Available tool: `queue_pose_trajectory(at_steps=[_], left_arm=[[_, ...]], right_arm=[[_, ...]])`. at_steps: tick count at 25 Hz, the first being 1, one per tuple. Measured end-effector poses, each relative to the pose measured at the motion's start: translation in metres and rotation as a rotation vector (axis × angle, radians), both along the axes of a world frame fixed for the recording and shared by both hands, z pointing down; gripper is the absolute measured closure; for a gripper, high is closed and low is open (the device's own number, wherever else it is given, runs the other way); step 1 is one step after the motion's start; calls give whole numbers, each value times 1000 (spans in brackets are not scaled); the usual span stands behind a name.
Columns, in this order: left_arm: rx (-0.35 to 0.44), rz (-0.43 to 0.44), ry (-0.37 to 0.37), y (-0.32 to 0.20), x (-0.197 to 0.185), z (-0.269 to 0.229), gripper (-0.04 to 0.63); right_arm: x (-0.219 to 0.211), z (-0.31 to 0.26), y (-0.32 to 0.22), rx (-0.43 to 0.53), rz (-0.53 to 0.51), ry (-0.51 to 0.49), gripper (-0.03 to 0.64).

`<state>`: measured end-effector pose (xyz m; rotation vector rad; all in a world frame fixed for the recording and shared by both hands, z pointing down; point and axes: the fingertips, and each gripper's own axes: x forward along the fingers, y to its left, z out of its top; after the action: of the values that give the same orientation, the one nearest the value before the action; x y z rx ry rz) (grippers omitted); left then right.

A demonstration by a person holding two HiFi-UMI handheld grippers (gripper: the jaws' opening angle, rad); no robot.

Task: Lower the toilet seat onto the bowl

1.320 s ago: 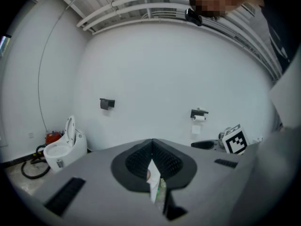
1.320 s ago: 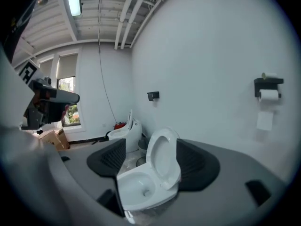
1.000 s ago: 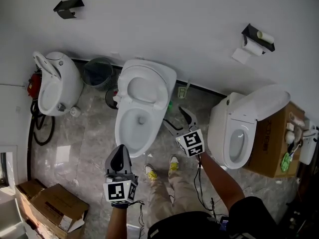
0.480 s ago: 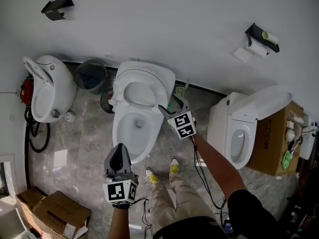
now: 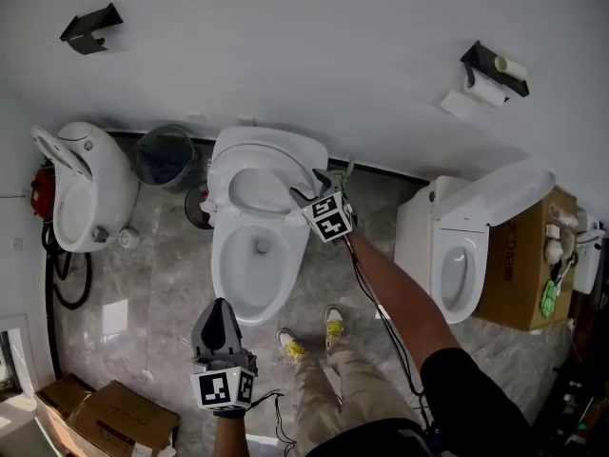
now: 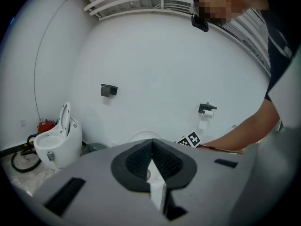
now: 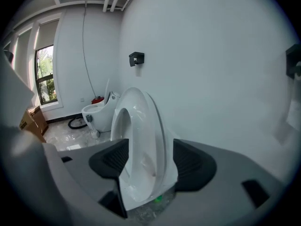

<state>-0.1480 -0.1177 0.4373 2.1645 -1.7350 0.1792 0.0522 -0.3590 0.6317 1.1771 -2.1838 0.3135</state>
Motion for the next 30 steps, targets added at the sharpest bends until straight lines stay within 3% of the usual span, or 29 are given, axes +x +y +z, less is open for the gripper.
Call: queue_pose_trajectory(at_steps=[5, 8, 10, 11, 30], left_arm=[[-1, -3, -4, 5, -5, 3, 584], [-1, 8, 9, 8, -3, 4, 584], [-5, 13, 7, 10, -3, 6, 584], [-7, 14, 7, 10, -1, 7, 584], [-45, 5, -16, 24, -10, 16, 584]], right_arm=[[-7, 9, -9, 16, -29, 43, 349], [-4, 11, -13, 38, -25, 87, 440], [0, 9, -18, 56, -7, 91, 539], [2, 8, -19, 59, -7, 90, 548], [2, 8, -16, 48, -17, 114, 560]])
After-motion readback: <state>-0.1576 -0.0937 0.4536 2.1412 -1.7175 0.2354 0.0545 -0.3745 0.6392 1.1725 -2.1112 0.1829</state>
